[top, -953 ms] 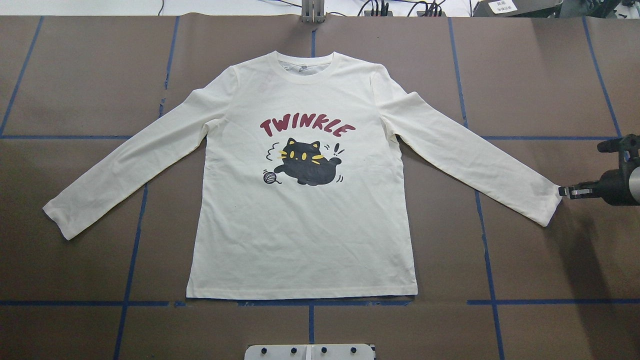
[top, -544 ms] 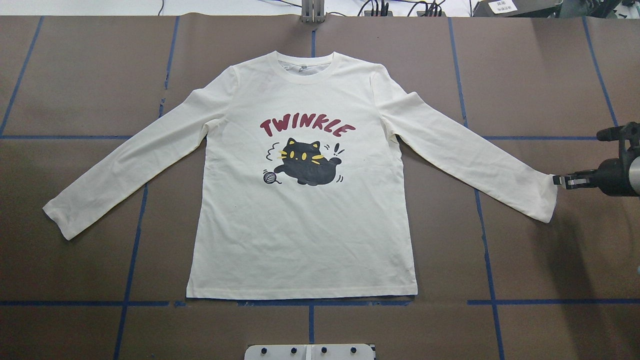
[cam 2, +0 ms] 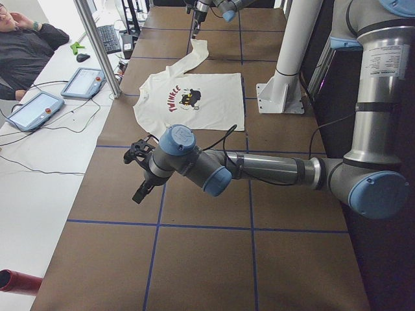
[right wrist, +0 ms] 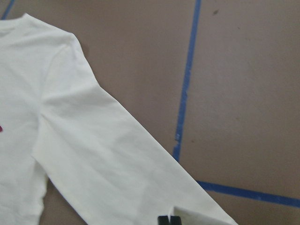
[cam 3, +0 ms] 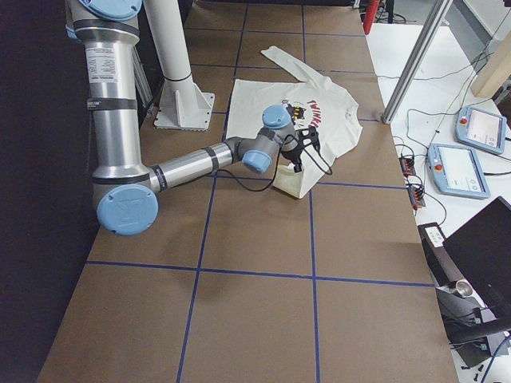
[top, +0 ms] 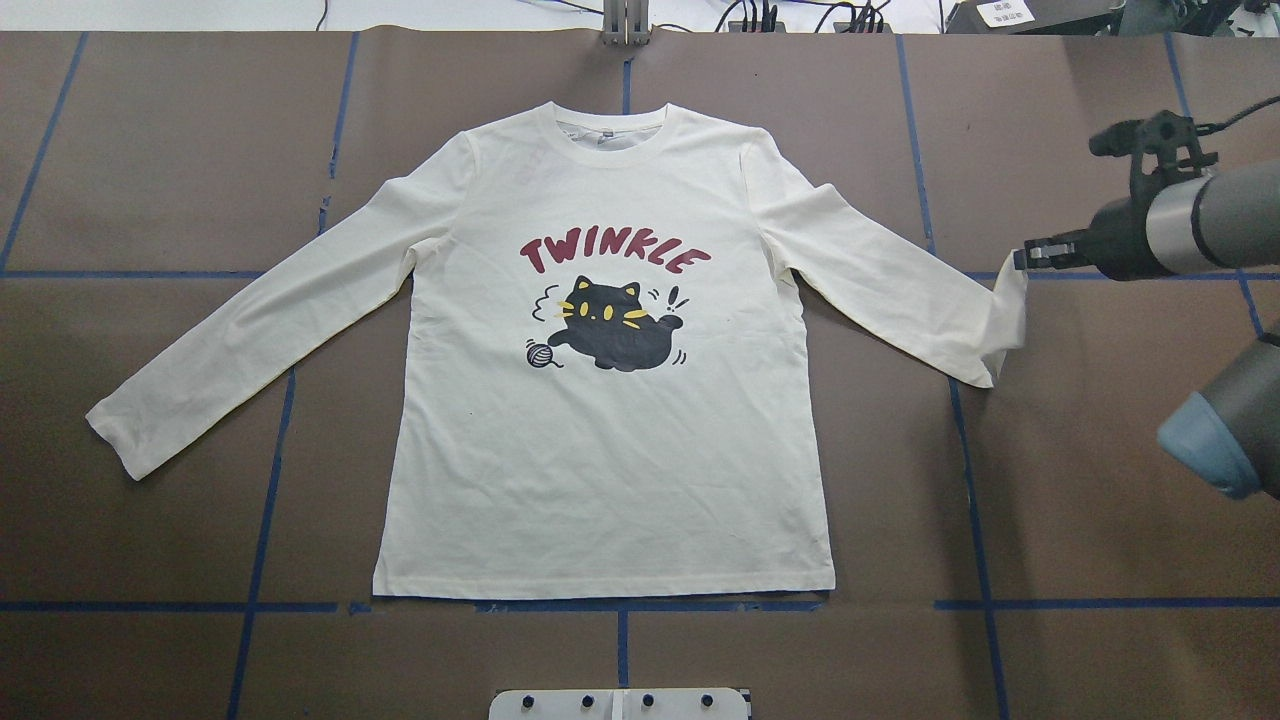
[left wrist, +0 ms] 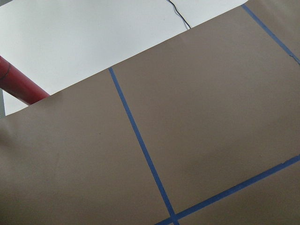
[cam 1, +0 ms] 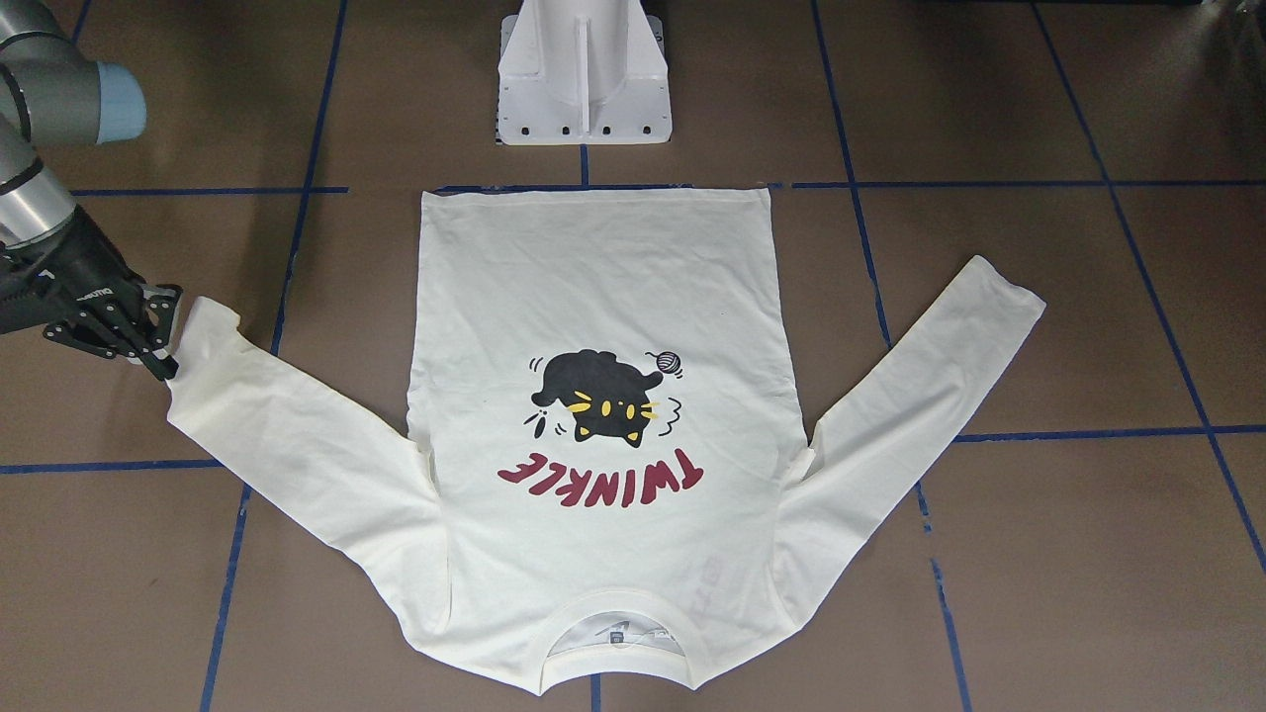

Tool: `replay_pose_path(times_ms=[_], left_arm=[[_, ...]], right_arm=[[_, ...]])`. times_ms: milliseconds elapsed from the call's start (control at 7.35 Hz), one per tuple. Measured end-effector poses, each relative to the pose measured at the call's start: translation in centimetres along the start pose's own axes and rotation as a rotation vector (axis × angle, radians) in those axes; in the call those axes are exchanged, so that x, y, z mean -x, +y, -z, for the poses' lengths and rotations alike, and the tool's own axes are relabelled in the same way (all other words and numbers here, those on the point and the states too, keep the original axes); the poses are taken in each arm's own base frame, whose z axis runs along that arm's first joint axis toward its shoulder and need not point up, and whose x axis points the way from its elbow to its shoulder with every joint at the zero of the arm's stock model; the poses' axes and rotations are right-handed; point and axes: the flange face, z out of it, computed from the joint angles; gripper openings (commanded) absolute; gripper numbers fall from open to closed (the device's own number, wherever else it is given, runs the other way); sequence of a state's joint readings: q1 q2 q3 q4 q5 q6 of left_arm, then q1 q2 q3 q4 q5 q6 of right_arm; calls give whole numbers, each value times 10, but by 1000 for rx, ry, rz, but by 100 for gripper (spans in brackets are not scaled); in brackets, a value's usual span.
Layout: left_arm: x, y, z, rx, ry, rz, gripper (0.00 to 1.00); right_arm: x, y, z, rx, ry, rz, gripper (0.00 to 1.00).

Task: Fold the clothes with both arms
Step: 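Lift the sleeve with the right gripper and carry it across the shirt body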

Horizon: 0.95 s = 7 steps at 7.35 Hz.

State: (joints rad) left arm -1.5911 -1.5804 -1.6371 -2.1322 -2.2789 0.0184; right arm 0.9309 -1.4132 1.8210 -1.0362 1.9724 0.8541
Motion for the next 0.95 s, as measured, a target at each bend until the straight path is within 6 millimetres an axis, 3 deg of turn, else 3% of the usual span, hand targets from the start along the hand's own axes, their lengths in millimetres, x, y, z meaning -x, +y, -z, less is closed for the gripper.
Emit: replay_pose_path(times_ms=[272,544,817,953], left_arm=[[1,-1,-1,1,0,3,100],[2,0,-2,4,-1,7,100],[4,3,-4,11,-1,12,100],[4,5,-5,13,0,14,100]], right_arm=[[135,-67,5,-27,60,31,0],[253,-107,12,-90,91,81,0],[368,-124,-5,-146,107,114,0],[420,-120,-28,-157,134,108,0]])
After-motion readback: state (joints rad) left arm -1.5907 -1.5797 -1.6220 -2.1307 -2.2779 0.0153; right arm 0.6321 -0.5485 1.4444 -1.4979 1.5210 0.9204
